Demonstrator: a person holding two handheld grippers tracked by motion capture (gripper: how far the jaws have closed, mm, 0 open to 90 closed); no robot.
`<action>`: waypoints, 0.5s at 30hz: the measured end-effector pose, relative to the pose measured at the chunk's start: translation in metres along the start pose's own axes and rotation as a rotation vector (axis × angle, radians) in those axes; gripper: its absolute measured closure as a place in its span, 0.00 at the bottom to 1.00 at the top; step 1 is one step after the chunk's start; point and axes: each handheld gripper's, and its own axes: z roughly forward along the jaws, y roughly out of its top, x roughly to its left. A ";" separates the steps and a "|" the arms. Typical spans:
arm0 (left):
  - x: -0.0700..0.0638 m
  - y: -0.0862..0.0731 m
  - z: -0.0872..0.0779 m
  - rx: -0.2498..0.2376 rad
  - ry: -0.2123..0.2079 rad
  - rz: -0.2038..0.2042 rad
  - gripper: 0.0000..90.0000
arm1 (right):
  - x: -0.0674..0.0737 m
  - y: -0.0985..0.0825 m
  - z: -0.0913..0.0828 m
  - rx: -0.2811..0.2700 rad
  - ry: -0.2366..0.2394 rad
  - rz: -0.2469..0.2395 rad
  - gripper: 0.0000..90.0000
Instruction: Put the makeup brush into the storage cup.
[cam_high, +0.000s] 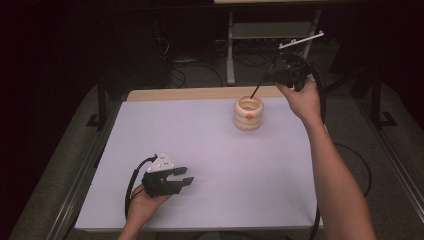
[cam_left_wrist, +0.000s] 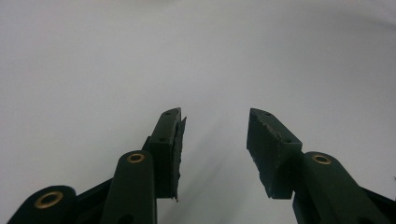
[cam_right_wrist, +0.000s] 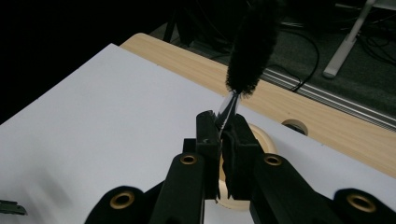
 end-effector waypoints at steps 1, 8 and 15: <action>0.000 0.000 0.000 0.000 0.000 0.001 0.62 | -0.001 0.000 -0.001 -0.001 0.001 0.001 0.94; 0.000 0.000 0.000 -0.007 0.001 0.006 0.61 | -0.007 0.002 -0.013 0.001 0.002 -0.001 0.94; 0.000 0.001 0.001 -0.006 -0.002 0.006 0.61 | -0.009 0.004 -0.014 -0.001 -0.022 0.005 0.94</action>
